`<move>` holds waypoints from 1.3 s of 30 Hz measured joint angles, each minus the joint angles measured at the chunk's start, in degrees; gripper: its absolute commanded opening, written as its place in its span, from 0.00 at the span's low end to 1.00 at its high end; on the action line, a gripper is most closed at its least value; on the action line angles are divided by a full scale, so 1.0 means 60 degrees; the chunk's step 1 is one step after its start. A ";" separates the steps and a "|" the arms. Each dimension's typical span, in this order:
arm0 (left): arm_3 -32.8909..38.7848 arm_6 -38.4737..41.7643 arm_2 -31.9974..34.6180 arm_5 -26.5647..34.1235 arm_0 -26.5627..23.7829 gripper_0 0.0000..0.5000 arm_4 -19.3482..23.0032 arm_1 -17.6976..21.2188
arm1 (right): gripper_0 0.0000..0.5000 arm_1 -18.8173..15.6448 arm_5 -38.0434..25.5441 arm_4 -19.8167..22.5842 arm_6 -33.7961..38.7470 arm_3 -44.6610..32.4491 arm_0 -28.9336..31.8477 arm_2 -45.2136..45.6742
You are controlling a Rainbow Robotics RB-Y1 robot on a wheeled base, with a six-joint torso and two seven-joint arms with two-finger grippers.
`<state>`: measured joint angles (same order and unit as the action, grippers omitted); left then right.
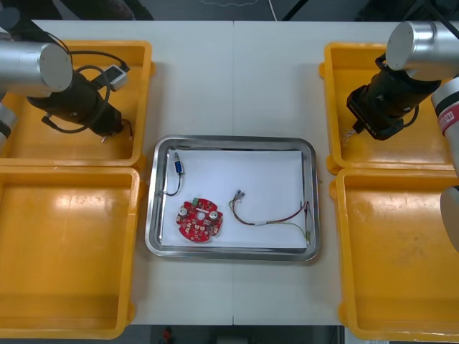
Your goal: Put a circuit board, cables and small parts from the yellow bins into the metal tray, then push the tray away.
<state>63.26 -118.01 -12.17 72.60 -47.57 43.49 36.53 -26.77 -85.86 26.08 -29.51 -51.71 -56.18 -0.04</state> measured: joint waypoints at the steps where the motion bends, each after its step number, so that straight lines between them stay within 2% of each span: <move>1: 0.0000 0.0000 0.0000 -0.0040 0.0033 1.00 0.0005 0.0000 | 0.00 -0.0007 -0.0318 -0.0046 0.0000 -0.0277 0.0025 0.0001; 4: 0.0002 0.0000 0.0000 -0.0214 0.0128 1.00 0.0037 0.0001 | 0.00 -0.0051 -0.1227 -0.0180 0.0000 -0.1258 0.0114 0.0020; 5: 0.0004 0.0000 0.0000 -0.0248 0.0142 0.87 0.0048 0.0003 | 0.00 -0.0072 -0.1528 -0.0223 0.0000 -0.1628 0.0148 0.0049; 6: 0.0006 0.0000 0.0000 -0.0260 0.0145 0.43 0.0049 0.0005 | 0.00 -0.0086 -0.1756 -0.0255 0.0000 -0.1956 0.0184 0.0098; 7: 0.0007 0.0000 0.0000 -0.0276 0.0145 0.06 0.0049 0.0011 | 0.00 -0.0099 -0.2040 -0.0293 0.0000 -0.2312 0.0228 0.0171; 8: 0.0008 0.0000 0.0000 -0.0285 0.0145 0.00 0.0049 0.0019 | 0.00 -0.0106 -0.2369 -0.0346 0.0000 -0.2700 0.0280 0.0262; 14: 0.0044 0.0000 0.0000 -0.0285 0.0151 0.00 0.0099 0.0038 | 0.00 -0.0155 -0.3835 -0.0601 -0.0005 -0.4980 0.0735 0.0635; 18: 0.0301 0.0001 0.0024 -0.0058 0.0184 0.00 0.0107 0.0091 | 0.00 -0.0279 -0.3957 -0.0641 -0.0363 -0.5770 0.0896 0.0643; 24: 0.1235 0.0002 0.0751 0.1350 0.0280 0.00 0.0096 0.0121 | 0.00 -0.0403 -0.3964 -0.0543 -0.2605 -0.6744 0.0935 0.0644; 30: 0.2433 0.0218 0.1453 0.2562 0.0294 0.00 -0.0026 0.0128 | 0.00 -0.0543 -0.3982 0.0411 -0.3854 -0.7671 0.0940 0.0644; 33: 0.3170 0.1423 0.1454 0.3090 0.0296 0.00 -0.0149 0.0131 | 0.00 -0.0604 -0.3988 0.0879 -0.4672 -0.8104 0.0992 0.0644; 39: 0.4434 0.6228 0.1454 0.4394 0.0296 0.00 -0.0551 0.0131 | 0.00 -0.0829 -0.3992 0.1493 -0.5991 -0.9794 0.1510 0.0372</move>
<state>89.86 -80.64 -3.45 98.97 -45.79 40.19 37.32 -31.75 -109.81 35.04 -65.45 -110.47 -47.12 2.19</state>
